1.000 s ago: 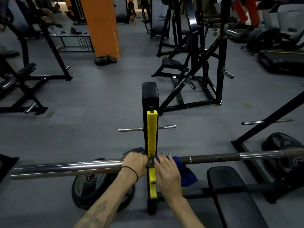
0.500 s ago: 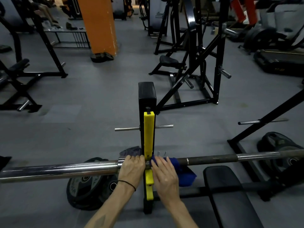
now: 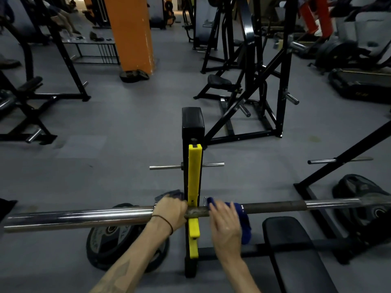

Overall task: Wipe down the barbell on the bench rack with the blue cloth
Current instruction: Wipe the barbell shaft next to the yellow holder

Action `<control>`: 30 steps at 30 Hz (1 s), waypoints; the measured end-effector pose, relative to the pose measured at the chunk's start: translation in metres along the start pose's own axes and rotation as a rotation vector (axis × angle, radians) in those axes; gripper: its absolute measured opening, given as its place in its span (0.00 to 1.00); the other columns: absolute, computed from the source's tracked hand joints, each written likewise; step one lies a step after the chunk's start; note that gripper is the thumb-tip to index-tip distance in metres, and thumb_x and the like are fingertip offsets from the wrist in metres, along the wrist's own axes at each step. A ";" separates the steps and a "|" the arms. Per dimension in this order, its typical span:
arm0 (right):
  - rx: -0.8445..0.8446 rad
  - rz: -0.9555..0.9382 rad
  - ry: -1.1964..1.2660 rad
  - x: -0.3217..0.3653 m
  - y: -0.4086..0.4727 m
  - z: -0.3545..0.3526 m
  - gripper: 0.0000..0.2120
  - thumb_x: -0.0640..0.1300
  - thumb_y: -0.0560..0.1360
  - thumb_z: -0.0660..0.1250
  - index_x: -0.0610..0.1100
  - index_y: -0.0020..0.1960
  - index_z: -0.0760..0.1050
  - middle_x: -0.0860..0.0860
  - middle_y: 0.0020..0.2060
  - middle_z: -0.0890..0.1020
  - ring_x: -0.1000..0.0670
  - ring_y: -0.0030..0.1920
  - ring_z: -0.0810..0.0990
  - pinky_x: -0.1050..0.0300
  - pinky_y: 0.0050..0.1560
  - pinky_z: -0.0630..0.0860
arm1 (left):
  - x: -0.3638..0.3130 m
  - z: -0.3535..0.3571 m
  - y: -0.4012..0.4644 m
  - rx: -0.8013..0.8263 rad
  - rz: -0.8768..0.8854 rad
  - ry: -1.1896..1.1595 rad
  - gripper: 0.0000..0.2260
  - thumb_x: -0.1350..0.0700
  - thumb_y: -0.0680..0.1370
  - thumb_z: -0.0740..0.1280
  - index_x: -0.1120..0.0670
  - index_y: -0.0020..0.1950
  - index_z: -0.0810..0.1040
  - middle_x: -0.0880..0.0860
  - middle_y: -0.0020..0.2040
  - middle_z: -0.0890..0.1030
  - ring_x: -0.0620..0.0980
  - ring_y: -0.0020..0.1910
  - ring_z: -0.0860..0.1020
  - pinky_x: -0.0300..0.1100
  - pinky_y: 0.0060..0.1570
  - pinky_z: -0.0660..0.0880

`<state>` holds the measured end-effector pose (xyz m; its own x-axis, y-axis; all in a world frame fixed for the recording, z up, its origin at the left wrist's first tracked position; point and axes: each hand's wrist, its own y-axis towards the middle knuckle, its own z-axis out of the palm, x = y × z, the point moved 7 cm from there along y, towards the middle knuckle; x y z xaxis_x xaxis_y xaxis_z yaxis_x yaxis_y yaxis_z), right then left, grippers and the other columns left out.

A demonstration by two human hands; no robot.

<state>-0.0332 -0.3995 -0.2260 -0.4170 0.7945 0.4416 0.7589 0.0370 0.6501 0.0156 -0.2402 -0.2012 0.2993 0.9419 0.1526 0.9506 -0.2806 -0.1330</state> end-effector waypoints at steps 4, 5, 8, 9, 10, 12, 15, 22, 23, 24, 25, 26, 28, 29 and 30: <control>0.103 -0.211 0.012 0.025 -0.006 0.010 0.14 0.43 0.81 0.65 0.42 0.63 0.83 0.46 0.65 0.82 0.48 0.68 0.80 0.44 0.73 0.70 | -0.005 0.009 -0.026 -0.363 -0.036 0.025 0.15 0.58 0.61 0.81 0.56 0.44 0.81 0.56 0.39 0.81 0.57 0.40 0.80 0.53 0.58 0.73; 0.116 -0.246 -0.010 0.017 -0.005 0.006 0.14 0.42 0.82 0.65 0.42 0.64 0.83 0.46 0.66 0.82 0.48 0.68 0.79 0.43 0.73 0.72 | -0.007 0.012 -0.036 -0.425 -0.056 0.004 0.17 0.62 0.63 0.79 0.58 0.50 0.82 0.57 0.42 0.81 0.58 0.44 0.79 0.55 0.62 0.72; 0.036 -0.211 -0.082 -0.022 0.000 -0.019 0.13 0.42 0.82 0.66 0.41 0.63 0.84 0.45 0.66 0.82 0.47 0.67 0.80 0.39 0.73 0.72 | -0.013 0.028 -0.058 -0.488 -0.120 -0.004 0.30 0.65 0.65 0.74 0.62 0.68 0.77 0.60 0.57 0.80 0.62 0.58 0.77 0.63 0.69 0.68; -0.004 -0.161 -0.103 -0.033 0.001 -0.028 0.13 0.42 0.82 0.66 0.40 0.63 0.84 0.45 0.66 0.81 0.47 0.67 0.80 0.39 0.74 0.70 | -0.014 0.030 -0.062 -0.492 -0.129 0.007 0.32 0.65 0.65 0.74 0.63 0.70 0.75 0.61 0.60 0.79 0.63 0.60 0.76 0.64 0.69 0.66; -0.035 -0.106 -0.123 -0.040 0.000 -0.034 0.14 0.42 0.82 0.65 0.40 0.63 0.83 0.45 0.67 0.81 0.46 0.68 0.80 0.40 0.76 0.68 | -0.014 0.031 -0.063 -0.493 -0.137 0.015 0.32 0.65 0.66 0.73 0.63 0.71 0.74 0.61 0.61 0.79 0.63 0.61 0.75 0.64 0.70 0.65; -0.069 0.006 -0.122 -0.039 -0.004 -0.030 0.15 0.43 0.81 0.64 0.40 0.65 0.82 0.46 0.68 0.79 0.46 0.70 0.77 0.44 0.80 0.62 | -0.015 0.032 -0.061 -0.484 -0.157 0.018 0.31 0.65 0.68 0.73 0.63 0.71 0.74 0.61 0.61 0.79 0.62 0.60 0.76 0.64 0.70 0.64; -0.041 -0.013 -0.033 -0.005 -0.009 -0.003 0.15 0.43 0.82 0.63 0.40 0.64 0.81 0.46 0.68 0.79 0.47 0.70 0.77 0.47 0.80 0.61 | -0.018 0.031 -0.059 -0.502 -0.150 0.036 0.25 0.65 0.70 0.72 0.61 0.68 0.76 0.59 0.57 0.78 0.60 0.56 0.76 0.63 0.69 0.66; 0.005 -0.248 -0.135 -0.019 0.003 -0.022 0.12 0.42 0.83 0.65 0.40 0.62 0.83 0.44 0.64 0.83 0.46 0.64 0.82 0.39 0.73 0.70 | -0.002 0.012 -0.025 -0.362 -0.048 0.071 0.12 0.61 0.65 0.79 0.54 0.39 0.77 0.54 0.31 0.77 0.55 0.29 0.75 0.49 0.39 0.75; -0.030 -0.190 -0.149 -0.029 0.003 -0.030 0.12 0.42 0.82 0.66 0.39 0.62 0.84 0.44 0.64 0.83 0.46 0.64 0.82 0.39 0.74 0.70 | -0.002 0.013 -0.019 -0.299 -0.019 0.074 0.14 0.61 0.62 0.81 0.53 0.36 0.77 0.54 0.28 0.77 0.55 0.26 0.75 0.46 0.34 0.74; -0.068 -0.117 -0.149 -0.036 0.001 -0.036 0.13 0.42 0.82 0.66 0.39 0.62 0.84 0.44 0.64 0.83 0.46 0.64 0.82 0.40 0.76 0.68 | -0.001 0.012 -0.015 -0.232 -0.010 0.078 0.15 0.59 0.60 0.82 0.53 0.35 0.77 0.54 0.26 0.77 0.54 0.24 0.76 0.44 0.31 0.72; -0.104 -0.033 -0.135 -0.038 0.000 -0.035 0.13 0.42 0.82 0.65 0.38 0.62 0.83 0.45 0.64 0.82 0.46 0.65 0.81 0.42 0.77 0.66 | -0.001 0.010 -0.012 -0.163 -0.001 0.073 0.14 0.57 0.61 0.82 0.54 0.36 0.77 0.55 0.28 0.79 0.54 0.25 0.77 0.43 0.32 0.72; -0.128 0.053 -0.112 -0.035 -0.001 -0.027 0.14 0.42 0.81 0.64 0.38 0.62 0.83 0.46 0.64 0.82 0.46 0.66 0.80 0.43 0.78 0.65 | -0.001 0.008 -0.010 -0.090 0.014 0.077 0.11 0.53 0.66 0.79 0.54 0.41 0.79 0.56 0.33 0.82 0.55 0.31 0.80 0.43 0.35 0.72; -0.125 0.116 -0.051 -0.012 -0.001 -0.006 0.14 0.43 0.81 0.65 0.39 0.61 0.83 0.46 0.63 0.82 0.46 0.65 0.81 0.42 0.76 0.66 | 0.002 0.008 -0.002 0.042 0.041 0.078 0.12 0.47 0.77 0.68 0.54 0.53 0.80 0.56 0.48 0.84 0.57 0.47 0.83 0.44 0.43 0.71; -0.099 0.059 -0.022 0.004 -0.002 0.005 0.13 0.43 0.81 0.66 0.39 0.60 0.84 0.46 0.62 0.84 0.46 0.64 0.82 0.41 0.75 0.68 | 0.006 0.010 0.002 0.098 0.051 0.058 0.14 0.45 0.78 0.64 0.53 0.56 0.79 0.55 0.53 0.84 0.57 0.52 0.82 0.45 0.47 0.73; -0.059 -0.020 -0.001 0.018 -0.005 0.013 0.12 0.42 0.81 0.67 0.40 0.60 0.84 0.45 0.61 0.84 0.46 0.63 0.82 0.41 0.74 0.70 | 0.009 0.012 0.006 0.151 0.070 0.041 0.15 0.44 0.78 0.64 0.53 0.56 0.80 0.56 0.55 0.84 0.57 0.54 0.82 0.45 0.50 0.74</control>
<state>-0.0378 -0.3780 -0.2291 -0.4314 0.7948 0.4269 0.7192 0.0172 0.6946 0.0230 -0.2307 -0.2122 0.3704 0.9119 0.1770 0.9050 -0.3112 -0.2901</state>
